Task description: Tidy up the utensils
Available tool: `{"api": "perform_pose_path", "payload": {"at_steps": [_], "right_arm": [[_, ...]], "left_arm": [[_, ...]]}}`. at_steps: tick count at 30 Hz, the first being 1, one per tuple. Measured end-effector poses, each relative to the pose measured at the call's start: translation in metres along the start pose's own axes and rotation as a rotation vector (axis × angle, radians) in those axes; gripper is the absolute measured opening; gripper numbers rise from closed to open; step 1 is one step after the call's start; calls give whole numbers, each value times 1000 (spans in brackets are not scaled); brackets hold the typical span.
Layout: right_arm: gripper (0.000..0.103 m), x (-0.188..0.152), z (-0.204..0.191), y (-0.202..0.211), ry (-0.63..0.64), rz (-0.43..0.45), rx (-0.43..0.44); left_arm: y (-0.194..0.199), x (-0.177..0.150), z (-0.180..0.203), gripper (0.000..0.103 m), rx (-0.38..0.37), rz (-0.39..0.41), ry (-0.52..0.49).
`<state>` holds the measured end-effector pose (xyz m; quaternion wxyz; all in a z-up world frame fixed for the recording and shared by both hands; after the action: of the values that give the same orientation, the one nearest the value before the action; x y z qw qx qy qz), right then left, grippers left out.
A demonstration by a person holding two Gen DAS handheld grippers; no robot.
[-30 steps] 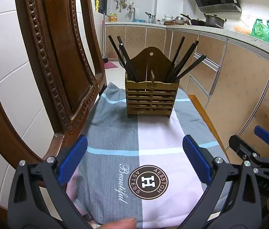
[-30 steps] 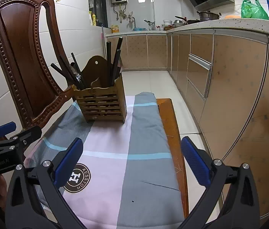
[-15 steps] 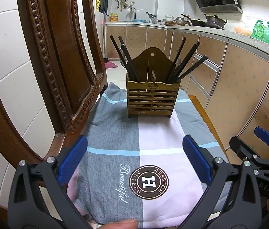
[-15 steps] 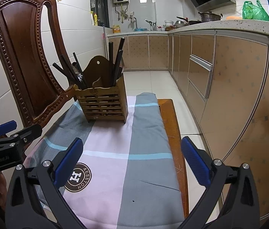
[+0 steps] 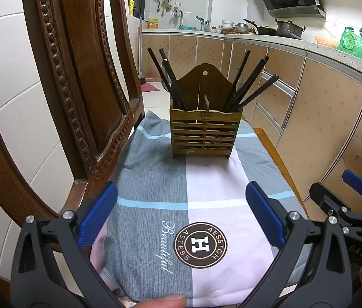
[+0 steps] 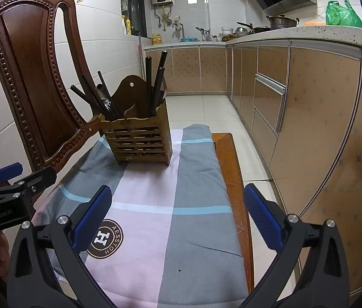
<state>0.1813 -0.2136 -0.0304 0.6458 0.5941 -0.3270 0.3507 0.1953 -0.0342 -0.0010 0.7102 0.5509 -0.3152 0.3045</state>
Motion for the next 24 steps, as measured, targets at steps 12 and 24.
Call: {"api": "perform_pose_path", "payload": {"at_steps": [12, 24], "right_arm": [[100, 0, -1, 0, 0, 0, -1], [100, 1, 0, 0, -4, -2, -1]], "left_arm": [[1, 0, 0, 99, -3, -2, 3], [1, 0, 0, 99, -4, -5, 0]]}}
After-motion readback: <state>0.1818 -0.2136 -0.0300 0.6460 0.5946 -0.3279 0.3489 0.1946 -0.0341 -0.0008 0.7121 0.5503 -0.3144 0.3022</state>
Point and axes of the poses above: each gripper's, at about its wrist camera, not at the fingertips, and y roughly against the way its jaws point, z to its right, x to its top, the point moved 8 cm from there along -y, roughly the way its jaws point, and after that the axes turned 10 degrees about y, right-handed, at the moved point
